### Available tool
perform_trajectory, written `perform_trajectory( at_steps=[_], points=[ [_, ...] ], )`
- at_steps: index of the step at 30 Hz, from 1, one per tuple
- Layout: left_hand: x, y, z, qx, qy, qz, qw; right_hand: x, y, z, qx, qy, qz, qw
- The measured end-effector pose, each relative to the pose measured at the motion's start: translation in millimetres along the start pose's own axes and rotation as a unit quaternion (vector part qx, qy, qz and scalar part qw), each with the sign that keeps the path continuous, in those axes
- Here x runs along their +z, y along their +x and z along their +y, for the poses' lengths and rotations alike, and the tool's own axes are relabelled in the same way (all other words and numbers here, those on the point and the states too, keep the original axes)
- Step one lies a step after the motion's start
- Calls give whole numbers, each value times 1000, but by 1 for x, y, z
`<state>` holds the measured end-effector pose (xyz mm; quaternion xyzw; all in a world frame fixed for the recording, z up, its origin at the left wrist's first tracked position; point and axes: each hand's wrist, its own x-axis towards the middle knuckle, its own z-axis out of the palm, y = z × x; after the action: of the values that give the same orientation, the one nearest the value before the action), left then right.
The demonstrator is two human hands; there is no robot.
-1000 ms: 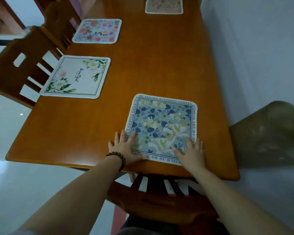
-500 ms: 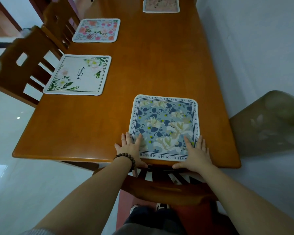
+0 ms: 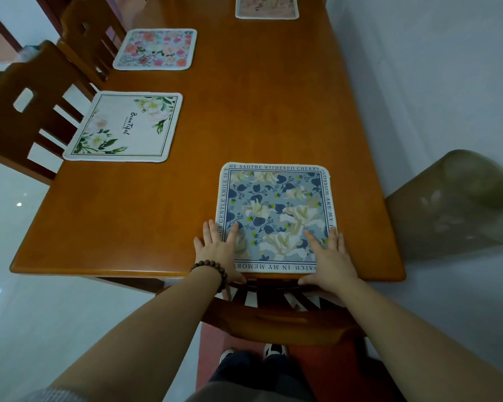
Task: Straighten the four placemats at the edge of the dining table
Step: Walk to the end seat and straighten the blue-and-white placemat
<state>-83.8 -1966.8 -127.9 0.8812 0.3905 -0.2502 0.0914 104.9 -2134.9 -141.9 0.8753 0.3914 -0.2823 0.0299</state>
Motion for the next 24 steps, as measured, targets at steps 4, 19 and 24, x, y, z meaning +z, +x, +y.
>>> perform_trajectory(
  at_steps=[4, 19, 24],
  points=[
    [0, 1, -2, 17, -31, -36, 999, 1, 1, 1, 1, 6, 1, 1000],
    [-3, -5, 3, 24, 24, -17, 999, -3, -4, -4, 14, -20, -7, 1000],
    [-10, -7, -5, 35, -4, -27, 999, -9, -12, 0, 5, 17, 11, 1000]
  ],
)
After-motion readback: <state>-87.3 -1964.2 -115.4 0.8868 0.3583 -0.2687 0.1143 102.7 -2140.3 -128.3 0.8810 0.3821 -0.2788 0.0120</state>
